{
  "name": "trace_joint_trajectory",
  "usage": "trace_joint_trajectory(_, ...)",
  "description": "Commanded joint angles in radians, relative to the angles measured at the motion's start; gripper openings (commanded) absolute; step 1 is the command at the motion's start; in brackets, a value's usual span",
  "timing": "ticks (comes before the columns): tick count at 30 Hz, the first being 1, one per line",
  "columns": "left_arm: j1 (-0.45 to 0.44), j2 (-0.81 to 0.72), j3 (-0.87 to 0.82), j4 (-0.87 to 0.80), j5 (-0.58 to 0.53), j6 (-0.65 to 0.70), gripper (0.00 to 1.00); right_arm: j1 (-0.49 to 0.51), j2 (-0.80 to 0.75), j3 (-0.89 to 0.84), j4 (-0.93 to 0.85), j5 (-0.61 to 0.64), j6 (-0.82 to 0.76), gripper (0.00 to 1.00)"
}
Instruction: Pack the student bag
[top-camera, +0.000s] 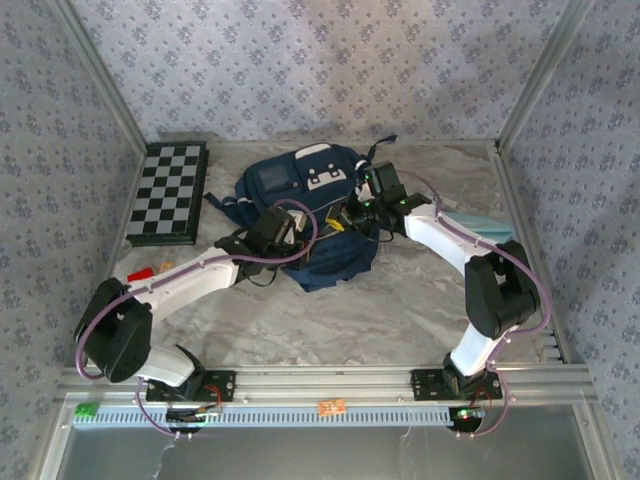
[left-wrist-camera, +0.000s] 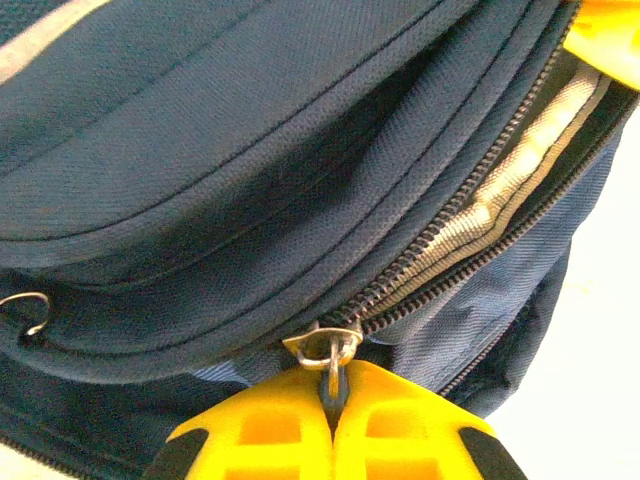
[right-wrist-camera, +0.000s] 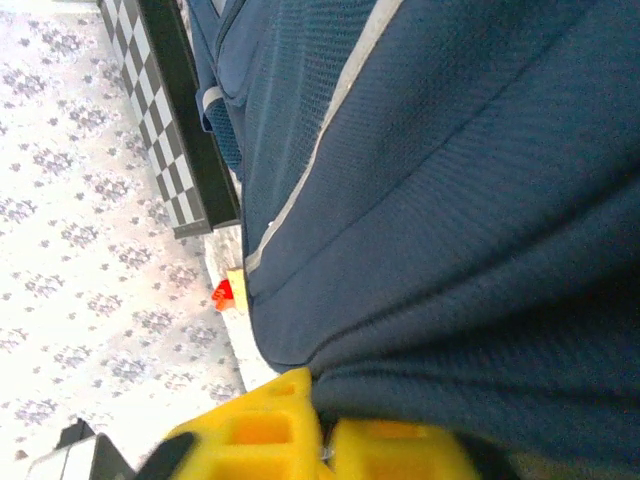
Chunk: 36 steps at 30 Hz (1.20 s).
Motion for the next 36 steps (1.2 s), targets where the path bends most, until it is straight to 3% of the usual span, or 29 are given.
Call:
trace_joint_trajectory(1,0.042,-0.075,-0.025,-0.034,-0.087,-0.013,0.00,-0.001,-0.035,-0.006,-0.026,0.064,-0.009,0.00)
trace_joint_trajectory(6,0.214,-0.121,-0.110,-0.038,-0.055,-0.079,0.00,0.016,-0.095,-0.087,-0.009,0.057,0.033,0.00)
trace_joint_trajectory(10,0.320,-0.099,-0.083,-0.078,-0.045,-0.107,0.00,0.046,-0.149,-0.159,0.035,0.079,0.087,0.00)
trace_joint_trajectory(14,0.313,-0.122,-0.096,-0.012,0.028,-0.089,0.00,0.061,-0.136,-0.149,0.045,0.100,0.098,0.00)
trace_joint_trajectory(20,0.397,-0.133,-0.102,-0.128,-0.130,-0.156,0.00,0.033,-0.188,-0.130,-0.037,0.114,0.047,0.00)
trace_joint_trajectory(27,0.479,-0.057,-0.128,0.044,-0.160,-0.161,0.00,-0.002,-0.191,-0.161,-0.029,0.062,0.036,0.00)
trace_joint_trajectory(36,0.442,-0.133,-0.181,0.054,-0.044,-0.092,0.00,0.021,-0.166,-0.088,-0.071,0.008,-0.052,0.00)
